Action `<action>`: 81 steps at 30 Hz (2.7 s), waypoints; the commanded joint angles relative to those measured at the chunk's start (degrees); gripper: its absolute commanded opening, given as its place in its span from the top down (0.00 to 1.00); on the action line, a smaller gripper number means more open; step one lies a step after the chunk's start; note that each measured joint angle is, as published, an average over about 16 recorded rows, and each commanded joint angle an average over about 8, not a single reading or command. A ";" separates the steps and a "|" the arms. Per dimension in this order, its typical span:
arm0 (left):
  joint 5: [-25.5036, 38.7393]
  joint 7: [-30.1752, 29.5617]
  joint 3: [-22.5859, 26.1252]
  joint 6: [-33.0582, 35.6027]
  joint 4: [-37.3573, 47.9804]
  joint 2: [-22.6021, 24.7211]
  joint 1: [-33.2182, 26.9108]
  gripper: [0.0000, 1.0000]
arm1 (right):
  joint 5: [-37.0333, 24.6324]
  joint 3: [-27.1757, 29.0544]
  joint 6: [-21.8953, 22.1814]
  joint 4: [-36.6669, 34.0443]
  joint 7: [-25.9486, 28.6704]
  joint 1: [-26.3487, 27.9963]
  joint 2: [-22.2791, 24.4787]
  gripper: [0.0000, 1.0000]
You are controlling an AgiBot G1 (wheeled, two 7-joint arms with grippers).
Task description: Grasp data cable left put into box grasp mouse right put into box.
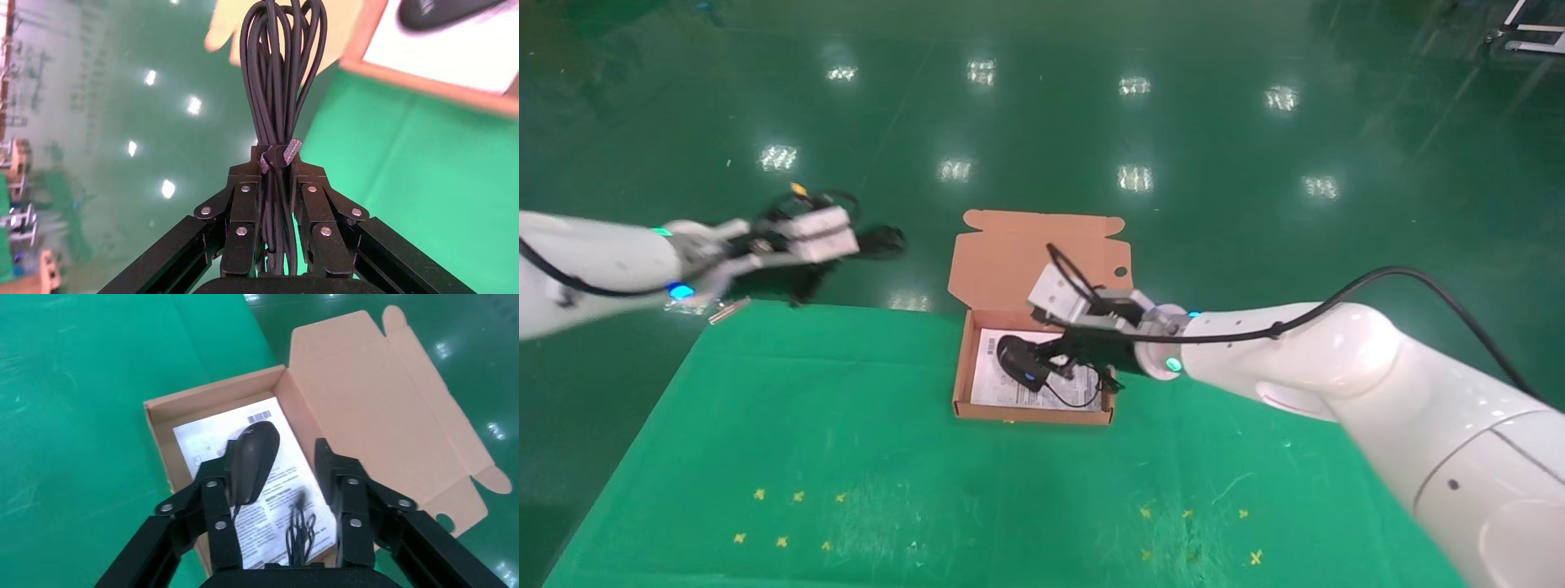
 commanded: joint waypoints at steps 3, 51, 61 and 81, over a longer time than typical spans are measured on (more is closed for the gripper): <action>-1.20 1.10 0.22 -1.74 0.70 1.72 1.38 1.00 | -0.10 0.19 0.65 1.45 0.01 0.57 1.76 0.00; -32.31 37.70 11.82 -14.91 19.09 18.15 4.79 0.00 | -13.62 -6.73 5.72 32.11 22.52 5.58 28.40 0.00; -31.71 37.49 11.32 -14.87 18.88 18.07 4.79 0.00 | -13.25 -6.50 5.63 31.70 22.22 5.43 28.15 0.00; -35.24 25.51 5.90 -18.49 23.02 13.67 -7.09 0.00 | -15.30 -4.72 3.54 35.46 19.71 12.64 30.12 0.00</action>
